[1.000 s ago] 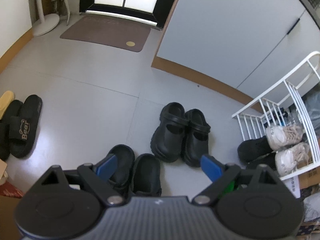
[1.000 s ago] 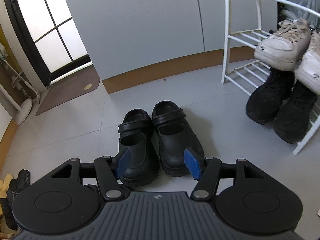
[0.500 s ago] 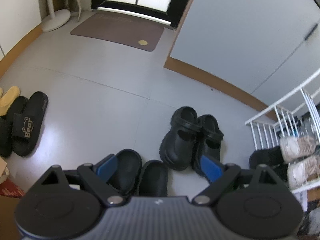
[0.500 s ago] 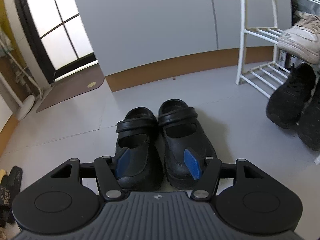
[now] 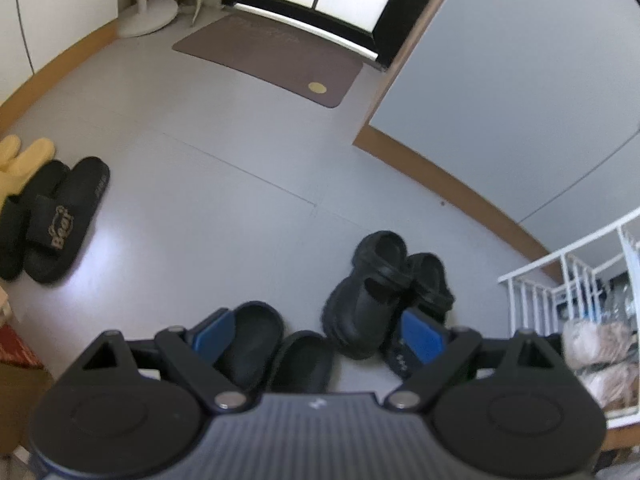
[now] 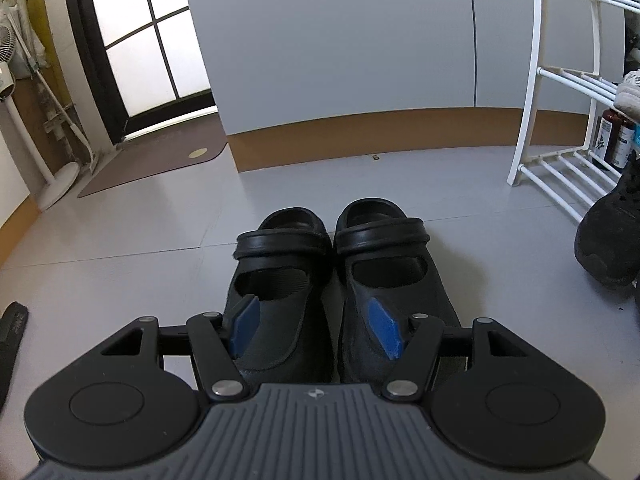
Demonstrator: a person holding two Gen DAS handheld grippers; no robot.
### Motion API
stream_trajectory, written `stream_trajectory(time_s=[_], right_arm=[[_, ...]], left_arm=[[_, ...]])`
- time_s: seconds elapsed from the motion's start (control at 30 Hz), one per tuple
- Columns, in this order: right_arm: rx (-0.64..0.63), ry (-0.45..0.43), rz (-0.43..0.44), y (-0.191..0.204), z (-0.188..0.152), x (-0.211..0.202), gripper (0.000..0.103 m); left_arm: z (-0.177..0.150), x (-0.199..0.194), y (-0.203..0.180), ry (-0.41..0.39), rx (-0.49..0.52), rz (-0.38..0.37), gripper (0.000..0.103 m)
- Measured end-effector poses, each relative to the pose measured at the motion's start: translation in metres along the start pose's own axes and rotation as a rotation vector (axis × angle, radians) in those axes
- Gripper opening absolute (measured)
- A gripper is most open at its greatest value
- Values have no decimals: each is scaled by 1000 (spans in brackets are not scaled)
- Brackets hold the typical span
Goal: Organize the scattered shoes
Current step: 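Lower the right tool toward the heels of the black clog pair, then close the right tool on both black clog heels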
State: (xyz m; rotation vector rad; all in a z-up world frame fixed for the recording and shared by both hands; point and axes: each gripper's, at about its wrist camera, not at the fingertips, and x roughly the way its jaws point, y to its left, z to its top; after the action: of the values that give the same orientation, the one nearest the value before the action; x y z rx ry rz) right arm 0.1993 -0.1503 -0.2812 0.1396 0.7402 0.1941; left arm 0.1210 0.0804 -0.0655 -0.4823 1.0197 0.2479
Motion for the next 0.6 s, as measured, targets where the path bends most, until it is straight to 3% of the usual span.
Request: stream_trajectory(time_s=[0.1, 0.3, 0.6], right_arm=[[0, -17, 7, 1, 2, 8, 66], [-13, -30, -5, 2, 5, 26, 67], [-55, 45, -50, -2, 7, 70, 66]], left_arm=[[-1, -4, -10, -25, 79, 16, 92], [1, -5, -5, -35, 43, 19, 92], [0, -4, -5, -16, 4, -19, 92]])
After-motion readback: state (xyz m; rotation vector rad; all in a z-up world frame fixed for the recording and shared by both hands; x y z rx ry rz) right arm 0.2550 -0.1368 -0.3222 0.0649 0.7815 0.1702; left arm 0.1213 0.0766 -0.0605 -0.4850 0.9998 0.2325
